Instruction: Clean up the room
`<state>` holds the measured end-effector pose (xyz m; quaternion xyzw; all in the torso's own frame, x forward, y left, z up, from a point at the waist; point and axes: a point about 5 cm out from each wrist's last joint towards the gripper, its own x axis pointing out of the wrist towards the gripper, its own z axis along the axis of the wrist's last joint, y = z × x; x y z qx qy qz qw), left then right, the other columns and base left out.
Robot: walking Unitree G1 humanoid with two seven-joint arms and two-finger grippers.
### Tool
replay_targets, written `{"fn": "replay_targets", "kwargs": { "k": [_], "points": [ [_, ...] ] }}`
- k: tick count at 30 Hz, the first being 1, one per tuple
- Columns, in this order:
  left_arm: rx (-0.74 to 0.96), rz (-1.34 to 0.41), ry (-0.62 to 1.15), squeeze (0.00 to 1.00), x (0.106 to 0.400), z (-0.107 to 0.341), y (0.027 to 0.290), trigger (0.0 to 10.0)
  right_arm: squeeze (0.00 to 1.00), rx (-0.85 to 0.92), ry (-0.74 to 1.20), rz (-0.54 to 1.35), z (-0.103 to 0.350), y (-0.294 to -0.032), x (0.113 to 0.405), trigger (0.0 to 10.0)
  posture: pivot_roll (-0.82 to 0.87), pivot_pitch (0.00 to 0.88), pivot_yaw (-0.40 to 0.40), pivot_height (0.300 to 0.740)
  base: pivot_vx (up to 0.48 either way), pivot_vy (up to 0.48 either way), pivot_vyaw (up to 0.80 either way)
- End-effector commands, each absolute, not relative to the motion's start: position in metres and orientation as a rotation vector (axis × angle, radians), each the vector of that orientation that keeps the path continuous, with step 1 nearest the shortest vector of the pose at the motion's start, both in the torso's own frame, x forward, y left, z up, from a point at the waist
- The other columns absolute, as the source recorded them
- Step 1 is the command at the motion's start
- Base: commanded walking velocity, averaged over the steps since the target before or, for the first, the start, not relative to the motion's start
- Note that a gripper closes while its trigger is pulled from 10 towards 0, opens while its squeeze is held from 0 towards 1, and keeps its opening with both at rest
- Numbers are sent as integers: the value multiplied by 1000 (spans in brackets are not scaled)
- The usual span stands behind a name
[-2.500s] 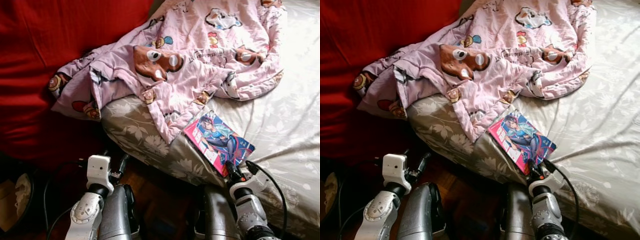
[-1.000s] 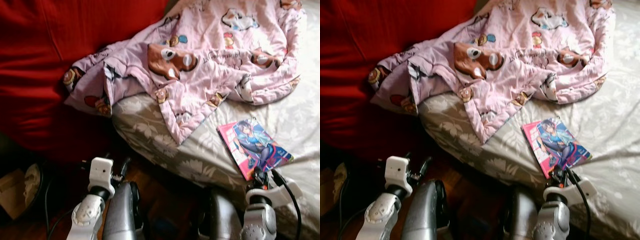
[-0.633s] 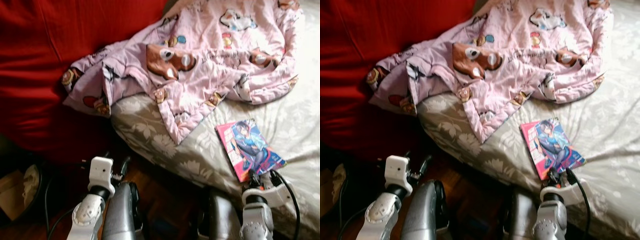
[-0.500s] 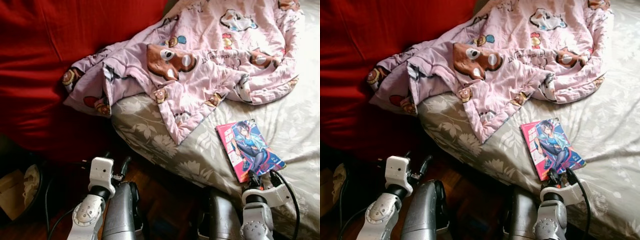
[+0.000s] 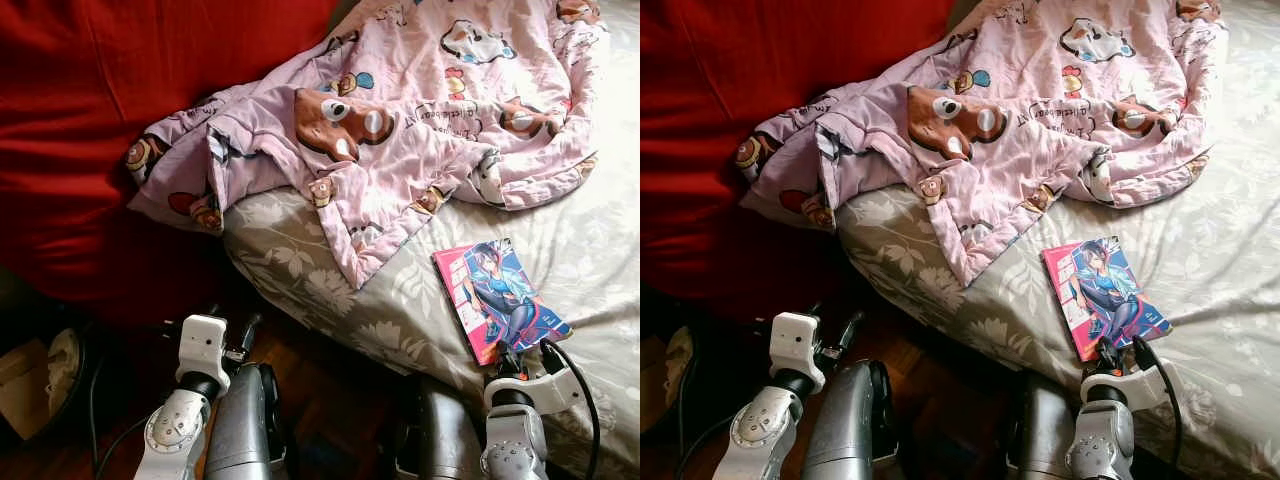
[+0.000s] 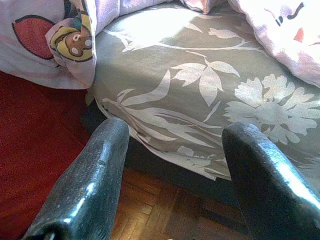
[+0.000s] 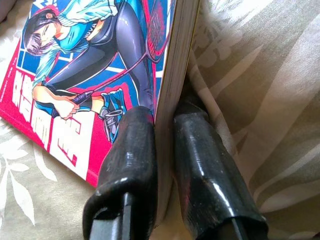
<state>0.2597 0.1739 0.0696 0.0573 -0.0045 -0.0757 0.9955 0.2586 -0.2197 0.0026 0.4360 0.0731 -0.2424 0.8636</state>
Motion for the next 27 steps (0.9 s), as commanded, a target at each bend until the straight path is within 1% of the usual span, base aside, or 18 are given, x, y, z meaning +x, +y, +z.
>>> {"fn": "replay_targets", "kwargs": {
  "k": [1,12,13,16,27],
  "points": [
    [131,-153,21,0,255,62,176,10000,0,952,290,-621,-27,-219,231,10000,129,250,0,560,0,0,0],
    [131,-153,21,0,255,62,176,10000,0,952,290,-621,-27,-219,231,10000,129,250,0,560,0,0,0],
    [135,-155,23,0,254,62,176,10000,0,962,278,-605,-25,-218,238,10000,133,257,5,560,0,0,0],
    [140,-156,26,0,254,61,176,10000,0,986,248,-587,-20,-217,246,10000,133,258,6,560,0,0,0],
    [140,-158,24,0,254,62,176,10000,0,990,244,-588,-21,-219,248,10000,135,258,7,560,0,0,0]
  ]
}}
